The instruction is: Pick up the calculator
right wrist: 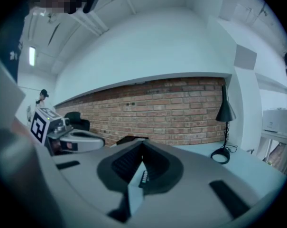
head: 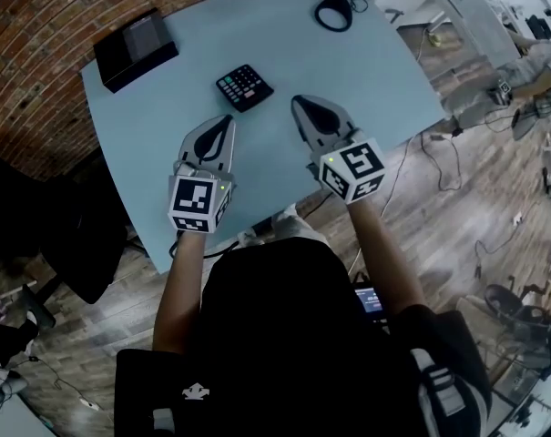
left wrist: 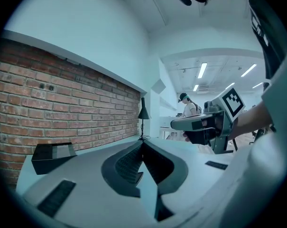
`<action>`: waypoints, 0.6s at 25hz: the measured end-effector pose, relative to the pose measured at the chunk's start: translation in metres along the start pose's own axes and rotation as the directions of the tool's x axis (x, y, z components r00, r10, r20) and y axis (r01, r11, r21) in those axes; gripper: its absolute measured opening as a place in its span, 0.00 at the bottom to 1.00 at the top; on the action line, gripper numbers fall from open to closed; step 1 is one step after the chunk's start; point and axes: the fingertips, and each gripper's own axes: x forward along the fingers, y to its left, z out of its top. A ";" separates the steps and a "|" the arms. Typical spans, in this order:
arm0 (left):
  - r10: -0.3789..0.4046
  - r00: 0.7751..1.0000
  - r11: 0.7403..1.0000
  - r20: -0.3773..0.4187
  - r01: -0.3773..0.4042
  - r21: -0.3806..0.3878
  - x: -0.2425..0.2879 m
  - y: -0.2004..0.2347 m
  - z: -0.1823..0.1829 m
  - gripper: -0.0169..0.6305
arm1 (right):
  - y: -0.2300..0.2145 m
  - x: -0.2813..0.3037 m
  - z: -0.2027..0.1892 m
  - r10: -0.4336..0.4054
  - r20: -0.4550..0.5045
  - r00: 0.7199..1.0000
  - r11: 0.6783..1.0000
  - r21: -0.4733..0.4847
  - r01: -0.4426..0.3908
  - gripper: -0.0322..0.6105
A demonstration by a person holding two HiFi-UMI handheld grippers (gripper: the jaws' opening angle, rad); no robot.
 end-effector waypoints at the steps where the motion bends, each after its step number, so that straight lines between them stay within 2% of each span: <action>1: 0.006 1.000 1.000 -0.013 -0.006 0.004 0.004 0.000 -0.003 0.03 | -0.004 0.002 -0.003 0.008 -0.010 1.000 1.000 0.002 -0.008 0.06; 8: 0.047 0.994 0.999 -0.102 -0.045 0.013 0.032 0.001 -0.031 0.03 | -0.022 0.025 -0.027 0.089 -0.089 0.992 0.996 -0.022 -0.092 0.06; 15: 0.099 0.974 0.994 -0.202 -0.089 0.058 0.059 0.004 -0.063 0.03 | -0.037 0.048 -0.064 0.187 -0.202 0.961 0.977 -0.063 -0.203 0.06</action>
